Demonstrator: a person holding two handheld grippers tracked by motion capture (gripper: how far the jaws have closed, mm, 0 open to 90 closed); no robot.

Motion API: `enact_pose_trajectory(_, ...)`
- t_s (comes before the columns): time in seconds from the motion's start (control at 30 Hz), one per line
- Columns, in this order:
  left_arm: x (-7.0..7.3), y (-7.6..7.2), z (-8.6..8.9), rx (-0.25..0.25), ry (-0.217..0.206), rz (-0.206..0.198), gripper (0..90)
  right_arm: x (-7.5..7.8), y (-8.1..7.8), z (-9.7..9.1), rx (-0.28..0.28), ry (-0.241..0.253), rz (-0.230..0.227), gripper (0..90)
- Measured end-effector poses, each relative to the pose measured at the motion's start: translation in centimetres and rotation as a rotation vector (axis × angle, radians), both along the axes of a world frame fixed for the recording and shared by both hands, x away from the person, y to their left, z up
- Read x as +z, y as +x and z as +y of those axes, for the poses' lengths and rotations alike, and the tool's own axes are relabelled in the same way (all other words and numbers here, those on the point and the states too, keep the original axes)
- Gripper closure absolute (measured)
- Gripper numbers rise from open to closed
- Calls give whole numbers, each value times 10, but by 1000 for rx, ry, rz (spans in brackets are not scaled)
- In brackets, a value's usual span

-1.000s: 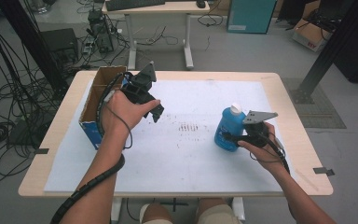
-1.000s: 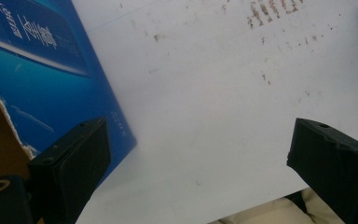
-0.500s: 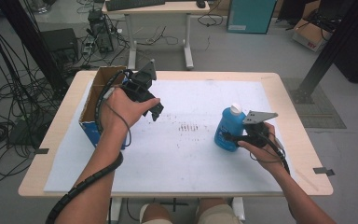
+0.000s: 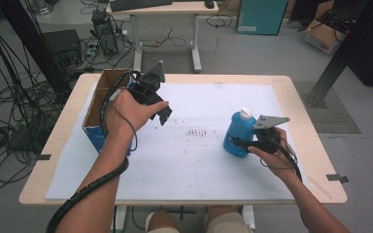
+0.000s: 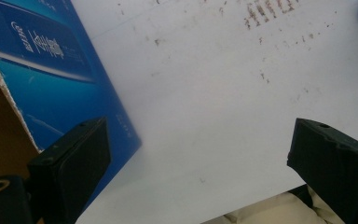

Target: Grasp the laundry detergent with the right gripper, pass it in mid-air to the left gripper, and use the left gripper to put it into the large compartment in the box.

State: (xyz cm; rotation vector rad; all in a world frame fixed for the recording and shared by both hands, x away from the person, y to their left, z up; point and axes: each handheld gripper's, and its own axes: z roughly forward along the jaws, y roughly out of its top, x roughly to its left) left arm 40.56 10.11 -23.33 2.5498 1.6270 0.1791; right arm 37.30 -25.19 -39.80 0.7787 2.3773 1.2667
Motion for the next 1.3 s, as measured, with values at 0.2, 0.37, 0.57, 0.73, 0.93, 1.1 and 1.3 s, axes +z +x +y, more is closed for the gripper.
enact_pose_trajectory(0.2, 3, 0, 1, -5, -3, -6, 63, 0, 0, 0, -1, 0, 1, 451)
enact_pose_trajectory(0.37, 2, 3, 1, -23, -2, 3, 63, 0, 1, 0, -2, 0, 7, 450)
enact_pose_trajectory(0.57, 4, 6, -1, -80, 11, 13, 62, 2, 1, 1, -4, -7, 16, 450)
enact_pose_trajectory(0.73, 9, 8, -1, -119, 20, 7, 62, 6, 4, 1, -1, -10, 38, 449)
enact_pose_trajectory(0.93, 21, 13, -3, -197, 46, -5, 62, 21, 12, 4, 26, -18, 54, 449)
enact_pose_trajectory(1.1, 31, 19, -3, -300, 63, 11, 62, 48, 23, 10, 44, -22, 78, 448)
enact_pose_trajectory(1.3, 42, 26, -1, -381, 79, 5, 61, 71, 36, 21, 85, -26, 87, 447)
